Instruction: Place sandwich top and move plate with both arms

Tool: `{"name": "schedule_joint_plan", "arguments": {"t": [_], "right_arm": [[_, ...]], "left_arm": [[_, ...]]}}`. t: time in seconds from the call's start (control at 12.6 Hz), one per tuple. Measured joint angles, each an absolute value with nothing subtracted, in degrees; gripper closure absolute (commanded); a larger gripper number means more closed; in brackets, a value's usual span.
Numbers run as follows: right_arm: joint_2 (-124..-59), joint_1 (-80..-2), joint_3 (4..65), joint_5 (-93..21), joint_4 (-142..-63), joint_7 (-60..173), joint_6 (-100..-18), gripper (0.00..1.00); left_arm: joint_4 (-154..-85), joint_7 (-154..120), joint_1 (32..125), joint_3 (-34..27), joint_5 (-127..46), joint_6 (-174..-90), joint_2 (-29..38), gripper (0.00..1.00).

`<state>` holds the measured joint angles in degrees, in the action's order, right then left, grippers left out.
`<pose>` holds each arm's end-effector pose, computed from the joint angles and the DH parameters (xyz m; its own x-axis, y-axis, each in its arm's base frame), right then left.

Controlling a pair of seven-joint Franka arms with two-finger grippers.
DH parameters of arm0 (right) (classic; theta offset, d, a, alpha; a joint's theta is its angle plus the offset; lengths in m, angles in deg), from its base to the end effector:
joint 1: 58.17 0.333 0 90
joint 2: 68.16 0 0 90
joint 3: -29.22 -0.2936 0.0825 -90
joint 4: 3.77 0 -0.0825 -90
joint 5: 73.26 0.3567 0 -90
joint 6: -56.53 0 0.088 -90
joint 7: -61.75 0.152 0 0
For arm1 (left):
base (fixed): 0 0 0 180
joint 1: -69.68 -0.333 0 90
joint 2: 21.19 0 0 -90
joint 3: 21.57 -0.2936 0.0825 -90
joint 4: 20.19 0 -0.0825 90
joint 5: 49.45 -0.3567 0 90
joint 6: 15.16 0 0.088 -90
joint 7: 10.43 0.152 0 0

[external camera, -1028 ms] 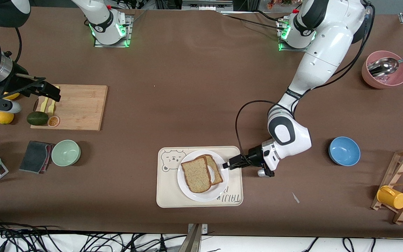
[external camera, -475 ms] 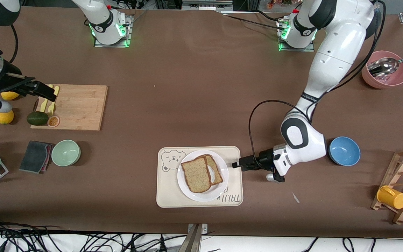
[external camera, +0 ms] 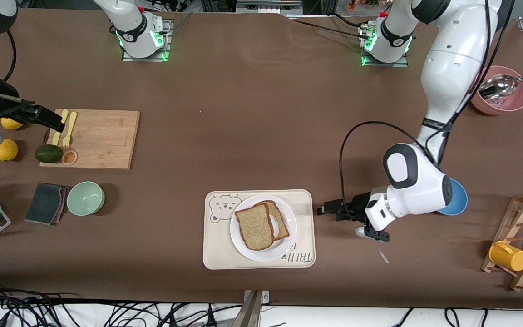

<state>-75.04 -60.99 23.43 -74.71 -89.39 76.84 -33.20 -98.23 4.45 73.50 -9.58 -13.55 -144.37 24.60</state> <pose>0.5571 0.0223 0.5257 0.9767 -0.2102 -0.0426 -0.2093 -0.9775 0.0252 0.6924 -0.2039 0.2298 0.9934 -0.0437 0.1063 -0.0990 -0.7949 0.5986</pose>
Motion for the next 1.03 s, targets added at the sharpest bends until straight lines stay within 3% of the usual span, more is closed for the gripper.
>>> {"name": "schedule_joint_plan", "arguments": {"t": [0.71, 1.03], "right_arm": [[-75.2, -61.0, 23.8, -74.7, -89.4, 74.6, -33.2, 0.0], [-75.3, -61.0, 23.8, -74.7, -89.4, 72.7, -33.2, 0.0]], "left_arm": [[-98.0, -5.8, 61.2, -11.8, -42.6, -125.4, 7.5, 0.01], [-98.1, -13.0, 59.6, -11.9, -46.7, -117.2, 0.2, 0.01]]}}
